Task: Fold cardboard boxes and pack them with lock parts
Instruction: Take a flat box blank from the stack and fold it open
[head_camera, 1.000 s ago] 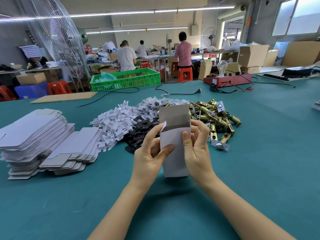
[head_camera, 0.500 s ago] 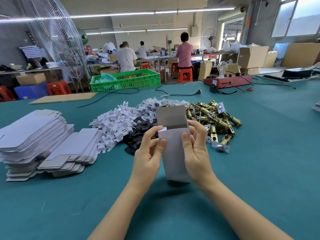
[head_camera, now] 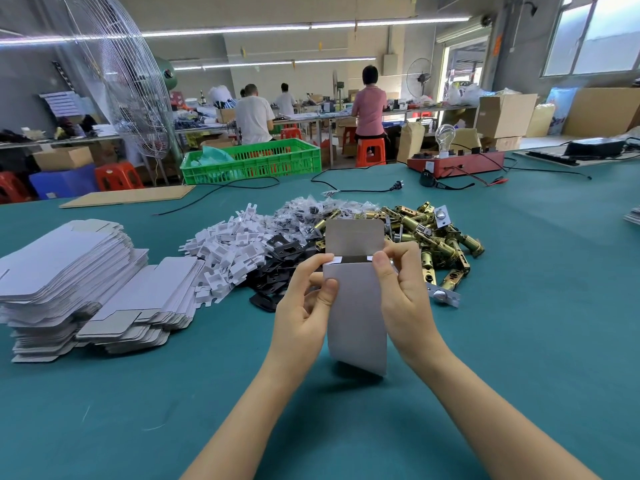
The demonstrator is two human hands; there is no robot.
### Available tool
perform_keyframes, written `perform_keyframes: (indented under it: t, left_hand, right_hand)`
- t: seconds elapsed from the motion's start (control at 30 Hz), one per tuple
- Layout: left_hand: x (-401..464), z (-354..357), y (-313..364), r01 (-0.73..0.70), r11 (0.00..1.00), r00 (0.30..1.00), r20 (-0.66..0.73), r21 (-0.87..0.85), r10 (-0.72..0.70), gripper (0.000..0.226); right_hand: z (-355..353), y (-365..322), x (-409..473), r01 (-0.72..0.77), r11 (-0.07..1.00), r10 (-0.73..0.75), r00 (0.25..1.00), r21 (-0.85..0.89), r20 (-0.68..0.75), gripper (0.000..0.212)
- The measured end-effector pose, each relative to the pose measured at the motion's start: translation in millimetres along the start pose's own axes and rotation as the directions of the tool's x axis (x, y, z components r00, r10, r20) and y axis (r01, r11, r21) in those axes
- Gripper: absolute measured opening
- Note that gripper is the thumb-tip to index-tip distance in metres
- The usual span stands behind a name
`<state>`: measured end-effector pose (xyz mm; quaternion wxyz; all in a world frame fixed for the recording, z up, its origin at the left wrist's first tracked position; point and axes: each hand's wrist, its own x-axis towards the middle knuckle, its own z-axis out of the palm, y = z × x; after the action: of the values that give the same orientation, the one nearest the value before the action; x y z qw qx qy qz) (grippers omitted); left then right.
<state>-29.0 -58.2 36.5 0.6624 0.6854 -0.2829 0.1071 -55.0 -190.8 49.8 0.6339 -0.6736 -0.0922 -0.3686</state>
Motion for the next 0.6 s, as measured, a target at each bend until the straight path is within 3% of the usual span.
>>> perform_keyframes:
  t: [0.13, 0.27, 0.37, 0.6]
  left_hand:
    - [-1, 3, 4, 0.012, 0.998, 1.0, 0.013, -0.055, -0.011, 0.025]
    - [-2, 4, 6, 0.043, 0.992, 0.999, 0.017, -0.122, -0.042, 0.026]
    - [-1, 5, 7, 0.083, 0.978, 0.997, 0.02, -0.19, -0.081, 0.025]
    - [-2, 10, 8, 0.14, 0.94, 0.989, 0.0, -0.311, -0.147, 0.024]
  right_hand:
    - [0, -3, 2, -0.048, 0.994, 0.046, 0.999, 0.095, 0.023, 0.004]
    - [-2, -6, 4, -0.101, 0.974, 0.096, 0.995, 0.203, 0.036, 0.034]
    - [-3, -9, 5, -0.135, 0.961, 0.124, 0.991, 0.24, 0.059, 0.044]
    - [1, -13, 1, -0.151, 0.948, 0.137, 0.988, 0.281, 0.069, 0.03]
